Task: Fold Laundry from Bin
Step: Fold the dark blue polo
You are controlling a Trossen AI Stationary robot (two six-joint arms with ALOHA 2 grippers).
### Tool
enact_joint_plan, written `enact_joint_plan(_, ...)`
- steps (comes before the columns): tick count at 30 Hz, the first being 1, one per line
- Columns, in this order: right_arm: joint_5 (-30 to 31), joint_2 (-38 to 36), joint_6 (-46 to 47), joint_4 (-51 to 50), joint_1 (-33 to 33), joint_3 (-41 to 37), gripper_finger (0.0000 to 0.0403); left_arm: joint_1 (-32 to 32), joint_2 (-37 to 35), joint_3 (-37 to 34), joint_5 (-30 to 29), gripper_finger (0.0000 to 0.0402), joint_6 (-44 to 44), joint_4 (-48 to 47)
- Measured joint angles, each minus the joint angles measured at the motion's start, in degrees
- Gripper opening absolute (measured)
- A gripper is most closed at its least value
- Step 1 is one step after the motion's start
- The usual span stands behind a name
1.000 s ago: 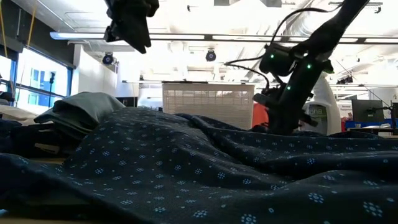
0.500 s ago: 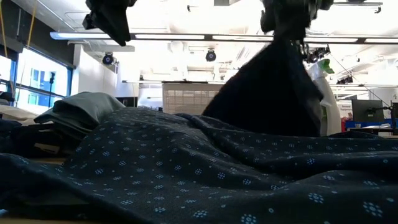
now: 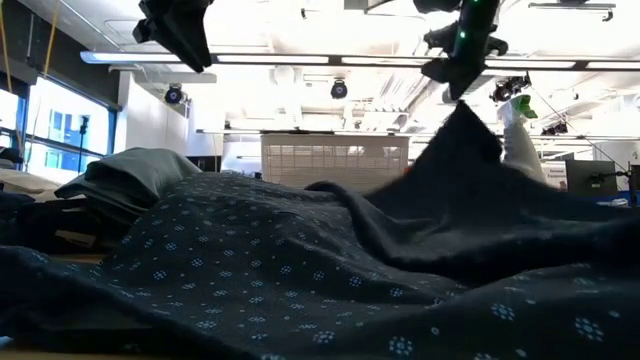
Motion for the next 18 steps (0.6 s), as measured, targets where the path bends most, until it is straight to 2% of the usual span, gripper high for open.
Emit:
enact_joint_plan(6,-4.56,0.03,2.43,-2.6,-1.39,1.32,0.0138,-0.15,0.04,0.0,1.78,0.0104,-0.47,-0.04)
enact_joint_plan(9,-10.51,0.03,3.7,-3.67,0.05,1.3,0.0179,-0.31,0.06,0.0,5.67,0.0104,-0.99,-0.66)
enact_joint_plan(12,-18.56,-0.18,4.96,-2.81,4.51,0.12,0.0199,-1.86,0.02,-0.52,10.1,0.0104,-3.35,-2.91)
enact_joint_plan(14,-22.69,-0.23,6.54,-2.13,8.84,-1.99,0.0203,-4.26,-0.2,-2.41,13.04,0.0104,-8.12,-4.57)
enact_joint_plan(18,-25.59,-0.23,12.78,2.13,18.37,-9.36,0.0201,-10.25,-1.14,-9.6,16.1,0.0106,-20.75,-2.42)
